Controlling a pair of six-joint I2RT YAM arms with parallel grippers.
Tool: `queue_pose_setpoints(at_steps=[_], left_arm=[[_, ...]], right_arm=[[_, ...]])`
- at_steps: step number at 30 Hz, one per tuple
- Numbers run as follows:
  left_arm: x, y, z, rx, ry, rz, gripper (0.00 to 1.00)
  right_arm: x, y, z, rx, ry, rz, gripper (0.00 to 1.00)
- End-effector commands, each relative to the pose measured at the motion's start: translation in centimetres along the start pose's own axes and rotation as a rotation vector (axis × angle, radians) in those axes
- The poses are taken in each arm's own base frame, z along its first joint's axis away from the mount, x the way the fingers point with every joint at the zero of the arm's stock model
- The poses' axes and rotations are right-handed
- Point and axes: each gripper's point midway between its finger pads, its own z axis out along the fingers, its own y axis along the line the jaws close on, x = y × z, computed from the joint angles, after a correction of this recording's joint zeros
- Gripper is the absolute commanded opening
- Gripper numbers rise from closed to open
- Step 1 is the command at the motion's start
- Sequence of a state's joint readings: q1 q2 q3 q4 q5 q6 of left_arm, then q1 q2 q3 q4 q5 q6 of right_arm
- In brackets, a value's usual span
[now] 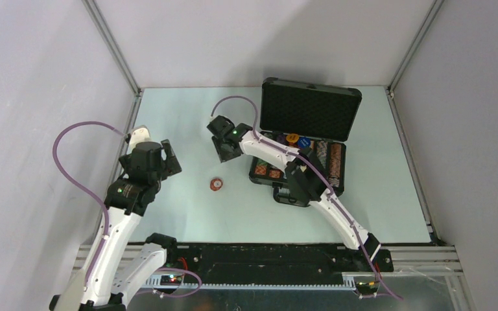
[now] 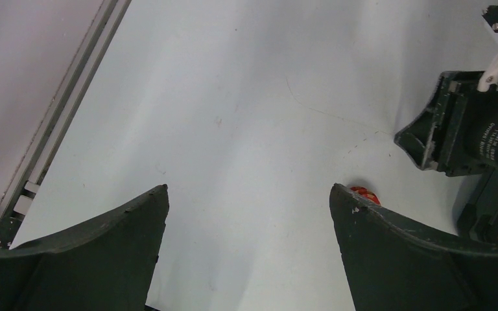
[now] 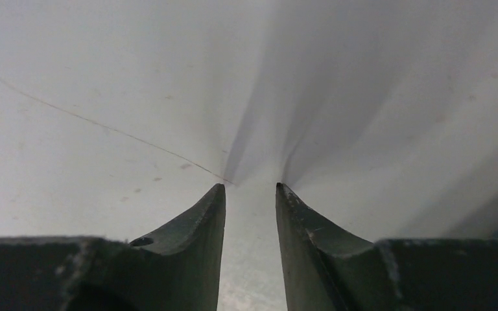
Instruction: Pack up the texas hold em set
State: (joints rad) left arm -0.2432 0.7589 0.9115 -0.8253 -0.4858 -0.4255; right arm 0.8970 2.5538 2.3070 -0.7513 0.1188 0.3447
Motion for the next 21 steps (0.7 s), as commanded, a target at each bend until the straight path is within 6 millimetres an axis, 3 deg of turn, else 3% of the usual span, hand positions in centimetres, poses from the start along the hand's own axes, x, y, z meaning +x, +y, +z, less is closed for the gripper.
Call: queue_pose_setpoints(at_steps=[1, 8, 13, 21], left_arm=[[-0.4, 0.0, 0.1, 0.003, -0.015, -0.004, 0.98], [-0.3, 0.0, 0.2, 0.003, -0.014, -0.003, 0.98], [-0.3, 0.0, 0.2, 0.003, -0.013, -0.003, 0.98], [-0.3, 0.0, 0.2, 0.002, -0.012, -0.002, 0.98]], right_arm=[[1.5, -1.1, -2.1, 0.035, 0.061, -0.042, 0.35], [5.3, -1.3, -3.3, 0.097, 0.158, -0.109, 0.23], [7.4, -1.4, -4.3, 0.101, 0.201, -0.103, 0.21], [8.6, 1.0, -4.5, 0.076, 0.186, -0.079, 0.17]])
